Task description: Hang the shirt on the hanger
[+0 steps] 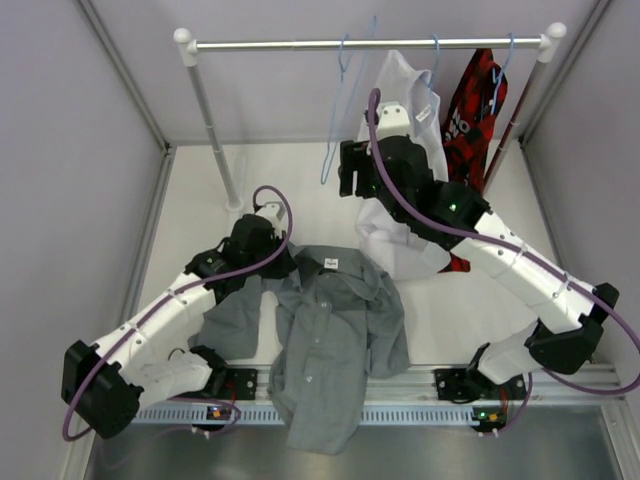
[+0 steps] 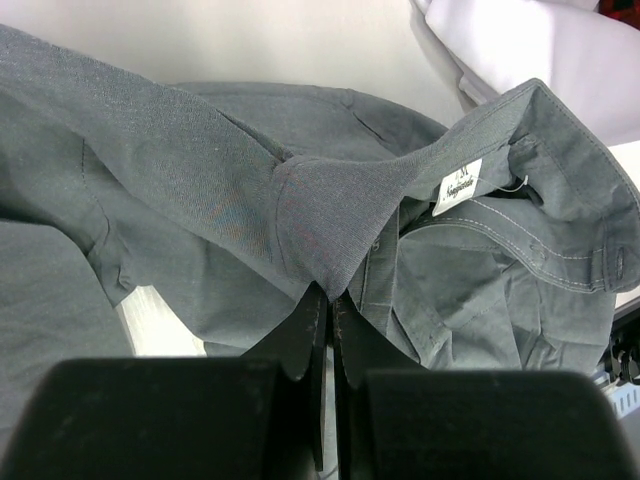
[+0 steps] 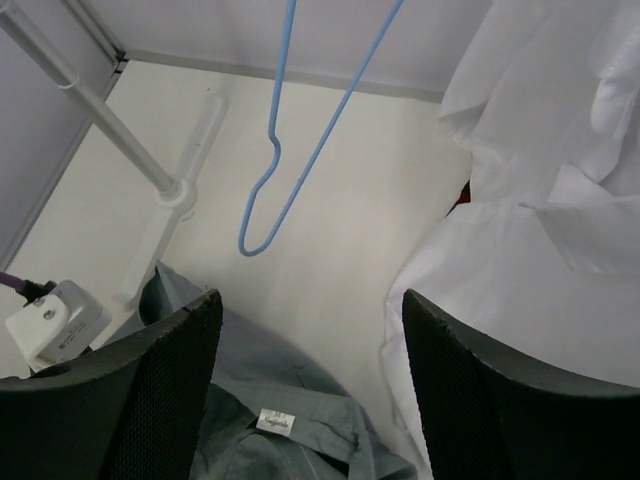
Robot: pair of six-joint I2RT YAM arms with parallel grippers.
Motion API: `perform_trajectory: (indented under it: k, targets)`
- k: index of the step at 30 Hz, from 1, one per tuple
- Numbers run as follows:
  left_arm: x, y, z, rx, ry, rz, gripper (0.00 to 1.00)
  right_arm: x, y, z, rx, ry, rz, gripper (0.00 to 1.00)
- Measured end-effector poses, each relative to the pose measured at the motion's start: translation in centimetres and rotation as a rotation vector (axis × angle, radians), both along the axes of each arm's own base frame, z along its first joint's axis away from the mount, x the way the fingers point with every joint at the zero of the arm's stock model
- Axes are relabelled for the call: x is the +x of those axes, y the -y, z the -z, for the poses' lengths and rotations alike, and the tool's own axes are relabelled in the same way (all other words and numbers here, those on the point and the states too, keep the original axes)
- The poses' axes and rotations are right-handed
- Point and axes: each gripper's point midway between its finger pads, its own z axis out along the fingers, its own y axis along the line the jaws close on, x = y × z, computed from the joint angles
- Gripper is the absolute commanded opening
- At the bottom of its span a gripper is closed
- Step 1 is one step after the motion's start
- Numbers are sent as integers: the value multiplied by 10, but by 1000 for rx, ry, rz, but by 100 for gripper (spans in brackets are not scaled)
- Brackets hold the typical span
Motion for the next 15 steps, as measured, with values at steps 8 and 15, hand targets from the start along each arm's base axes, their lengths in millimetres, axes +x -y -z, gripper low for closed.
perform_trajectory:
  k: [8, 15]
  targets:
    - [-3, -2, 4, 5, -5, 1, 0, 20, -19, -29, 19, 47, 3, 79]
    - [-5, -4, 10, 12, -18, 1, 0, 38, -38, -40, 25, 69, 0, 80]
